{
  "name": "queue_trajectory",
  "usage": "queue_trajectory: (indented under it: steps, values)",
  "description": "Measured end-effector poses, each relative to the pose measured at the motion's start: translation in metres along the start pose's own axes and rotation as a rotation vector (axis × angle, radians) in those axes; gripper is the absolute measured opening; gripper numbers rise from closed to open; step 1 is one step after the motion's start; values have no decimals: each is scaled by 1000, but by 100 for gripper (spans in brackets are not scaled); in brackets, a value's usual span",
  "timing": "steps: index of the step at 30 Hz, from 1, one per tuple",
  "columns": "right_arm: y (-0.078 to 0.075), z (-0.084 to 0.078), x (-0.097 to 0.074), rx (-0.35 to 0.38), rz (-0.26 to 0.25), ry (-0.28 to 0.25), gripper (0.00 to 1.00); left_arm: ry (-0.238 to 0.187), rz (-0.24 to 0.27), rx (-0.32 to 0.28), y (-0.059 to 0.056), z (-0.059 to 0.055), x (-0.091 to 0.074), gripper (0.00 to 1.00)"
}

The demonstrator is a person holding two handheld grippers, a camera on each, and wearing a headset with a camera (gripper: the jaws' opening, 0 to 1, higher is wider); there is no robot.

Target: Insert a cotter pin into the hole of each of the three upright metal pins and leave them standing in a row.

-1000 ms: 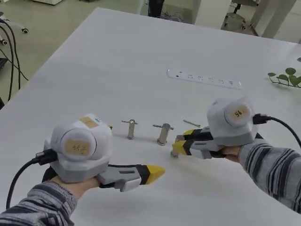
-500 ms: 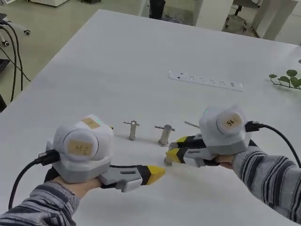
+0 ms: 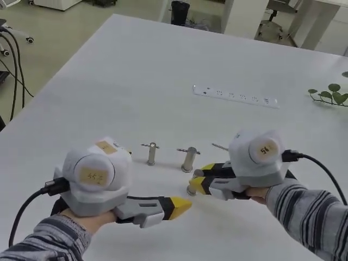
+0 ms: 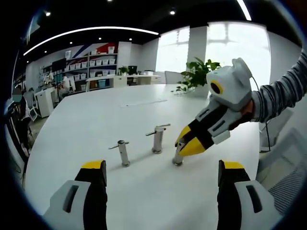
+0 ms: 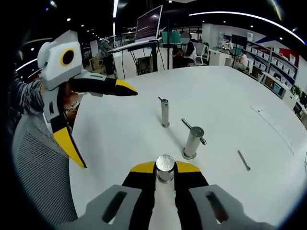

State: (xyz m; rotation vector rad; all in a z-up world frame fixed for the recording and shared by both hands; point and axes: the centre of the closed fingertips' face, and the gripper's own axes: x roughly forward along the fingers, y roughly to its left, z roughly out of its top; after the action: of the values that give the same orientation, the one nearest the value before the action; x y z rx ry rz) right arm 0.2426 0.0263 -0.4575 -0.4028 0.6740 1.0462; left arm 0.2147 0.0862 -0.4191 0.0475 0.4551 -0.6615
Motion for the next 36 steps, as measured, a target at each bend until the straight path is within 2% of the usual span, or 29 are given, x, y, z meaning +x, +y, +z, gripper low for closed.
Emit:
queue_trajectory:
  steps: [4, 10, 13, 15, 16, 21, 24, 27, 33, 36]
  values:
    - [2, -2, -2, -3, 11, 19, 19, -4, 1, 2, 0, 1, 0, 96]
    - [0, -5, -14, 44, 23, 15, 26, -22, 15, -3, 2, 5, -1, 98]
    - [-3, -8, -19, 39, 26, 26, 29, -38, 15, -10, 2, 7, -1, 98]
    - [-5, -12, -24, 50, 54, 37, 31, -30, 17, -6, 2, 6, 0, 98]
    - [-7, -15, -26, 79, 63, 42, 31, -26, 15, -2, 1, 5, 0, 98]
    - [-26, -23, -36, 85, 52, 62, 32, -31, 7, 3, -3, 6, 2, 99]
    - [-41, -26, -38, 76, 27, 75, 31, -24, 11, 11, -3, 5, 3, 98]
    - [-64, -25, -41, 85, -8, 82, 30, -24, 10, 6, -3, 4, 4, 98]
    - [-91, -18, -41, 87, -52, 97, 28, -22, 14, 0, -3, 3, 4, 98]
    - [-100, -15, -38, 92, -58, 103, 27, -20, 18, -6, -2, 2, 4, 98]
